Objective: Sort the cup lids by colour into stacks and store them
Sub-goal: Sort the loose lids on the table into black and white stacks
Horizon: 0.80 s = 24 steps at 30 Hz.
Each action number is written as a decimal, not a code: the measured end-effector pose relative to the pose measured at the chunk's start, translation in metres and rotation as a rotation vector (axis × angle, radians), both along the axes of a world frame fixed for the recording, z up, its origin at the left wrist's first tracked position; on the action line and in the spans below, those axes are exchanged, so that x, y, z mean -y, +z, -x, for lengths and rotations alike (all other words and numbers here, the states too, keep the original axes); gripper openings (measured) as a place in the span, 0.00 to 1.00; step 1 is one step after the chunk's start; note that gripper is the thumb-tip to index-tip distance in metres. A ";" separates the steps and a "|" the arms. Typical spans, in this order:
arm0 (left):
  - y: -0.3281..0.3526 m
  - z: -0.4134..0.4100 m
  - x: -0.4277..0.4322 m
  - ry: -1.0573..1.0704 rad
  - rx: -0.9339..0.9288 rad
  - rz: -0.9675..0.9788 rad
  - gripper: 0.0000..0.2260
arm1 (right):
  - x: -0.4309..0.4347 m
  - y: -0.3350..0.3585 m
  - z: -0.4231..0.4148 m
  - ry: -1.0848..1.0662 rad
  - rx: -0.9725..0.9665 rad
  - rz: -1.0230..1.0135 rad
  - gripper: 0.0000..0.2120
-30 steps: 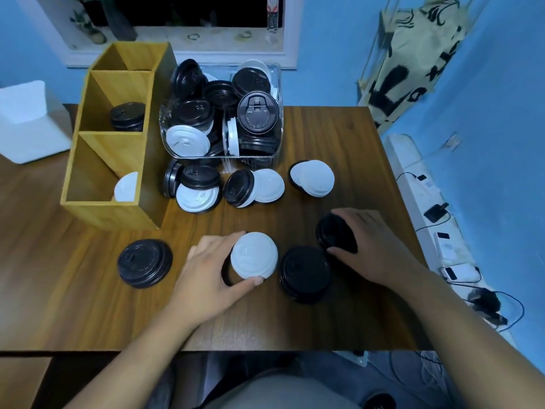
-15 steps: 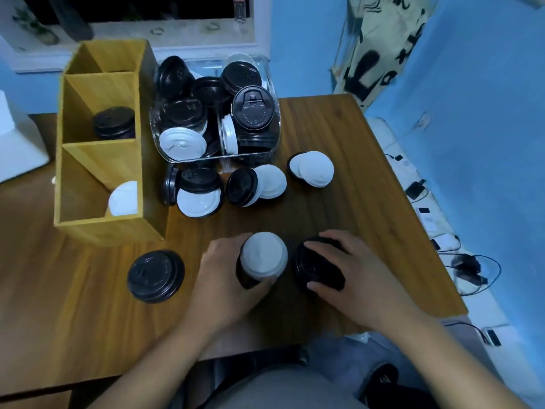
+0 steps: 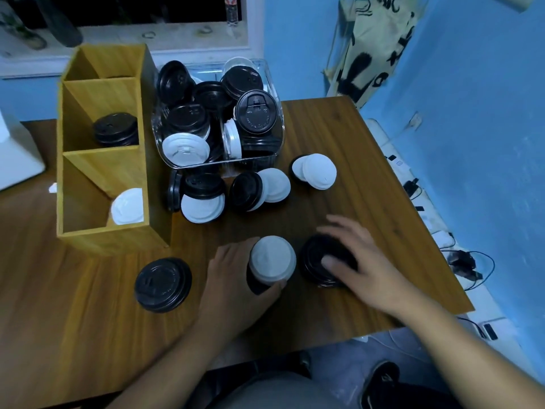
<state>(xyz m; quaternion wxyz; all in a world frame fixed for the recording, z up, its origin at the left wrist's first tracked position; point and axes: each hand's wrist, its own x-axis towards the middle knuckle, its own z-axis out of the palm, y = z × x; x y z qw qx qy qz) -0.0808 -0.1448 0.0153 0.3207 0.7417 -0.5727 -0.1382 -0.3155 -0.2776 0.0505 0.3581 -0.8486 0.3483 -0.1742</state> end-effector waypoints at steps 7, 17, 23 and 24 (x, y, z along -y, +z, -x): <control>-0.001 0.001 0.001 0.006 -0.006 -0.004 0.34 | 0.113 0.022 -0.052 -0.163 -0.173 0.035 0.38; 0.002 0.002 0.001 0.016 -0.018 0.005 0.34 | 0.127 0.016 -0.036 -0.179 -0.340 0.219 0.37; 0.001 0.002 0.001 0.010 -0.014 0.005 0.34 | 0.089 0.019 -0.007 -0.379 -0.898 0.134 0.52; 0.001 0.002 0.001 0.010 -0.014 0.005 0.34 | 0.087 0.021 -0.001 -0.363 -0.870 0.090 0.52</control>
